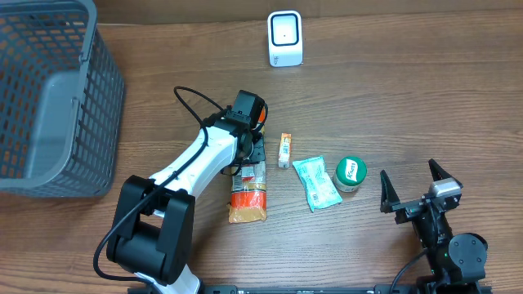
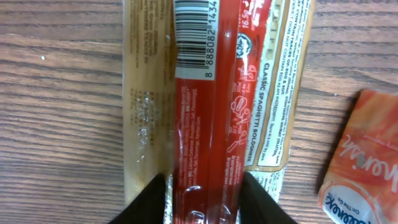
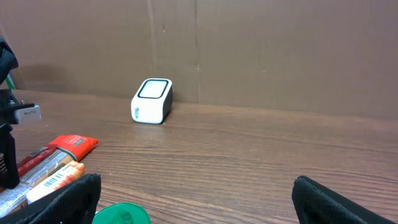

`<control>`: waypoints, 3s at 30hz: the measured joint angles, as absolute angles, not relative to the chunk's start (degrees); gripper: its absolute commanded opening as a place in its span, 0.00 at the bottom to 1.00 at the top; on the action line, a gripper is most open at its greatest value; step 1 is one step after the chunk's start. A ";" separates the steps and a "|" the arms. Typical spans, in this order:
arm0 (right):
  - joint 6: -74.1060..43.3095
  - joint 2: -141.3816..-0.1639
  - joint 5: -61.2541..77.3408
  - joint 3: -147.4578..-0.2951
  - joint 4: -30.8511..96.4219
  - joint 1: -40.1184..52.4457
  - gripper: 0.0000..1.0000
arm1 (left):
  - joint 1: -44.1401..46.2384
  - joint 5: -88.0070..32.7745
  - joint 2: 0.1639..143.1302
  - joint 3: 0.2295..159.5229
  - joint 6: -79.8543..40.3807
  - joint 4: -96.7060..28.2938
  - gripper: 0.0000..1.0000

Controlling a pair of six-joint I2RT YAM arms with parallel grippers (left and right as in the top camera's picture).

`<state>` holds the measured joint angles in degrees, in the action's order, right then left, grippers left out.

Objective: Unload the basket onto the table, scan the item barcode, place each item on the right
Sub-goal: 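Carry the red packet out and lower it onto the table, then release the red packet and pull the left gripper back left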

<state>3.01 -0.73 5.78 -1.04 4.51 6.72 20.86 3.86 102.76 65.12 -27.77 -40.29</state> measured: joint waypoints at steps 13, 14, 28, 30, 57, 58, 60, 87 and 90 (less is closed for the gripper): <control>3.03 -0.73 5.76 -1.04 4.54 6.72 1.00 | 20.78 4.58 102.76 65.14 -28.38 -40.45 0.44; 2.98 -0.73 5.78 -1.04 4.51 6.72 1.00 | 20.62 4.51 102.76 65.21 -28.27 -40.53 0.44; 2.98 -0.73 5.78 -1.04 4.51 6.72 1.00 | 14.46 1.91 102.76 76.88 -23.09 -50.06 0.49; 3.01 -0.73 5.78 -1.04 4.51 6.74 1.00 | 11.86 1.93 102.76 77.41 -22.24 -50.85 0.49; 2.98 -0.73 5.78 -1.04 4.49 6.72 1.00 | -7.14 7.94 102.76 77.52 -14.24 -56.66 0.98; 3.01 -0.73 5.78 -1.04 4.49 6.72 1.00 | -7.14 8.49 102.76 77.52 -13.67 -56.66 0.99; 3.01 -0.73 5.76 -1.04 4.51 6.72 1.00 | -7.14 9.34 102.76 77.52 -12.93 -56.64 1.00; 2.98 -0.73 5.78 -1.04 4.47 6.72 1.00 | -7.14 9.96 102.76 77.52 -11.77 -56.99 1.00; 3.01 -0.73 5.78 -1.04 4.49 6.74 1.00 | -7.14 9.96 102.76 77.52 -11.77 -56.99 1.00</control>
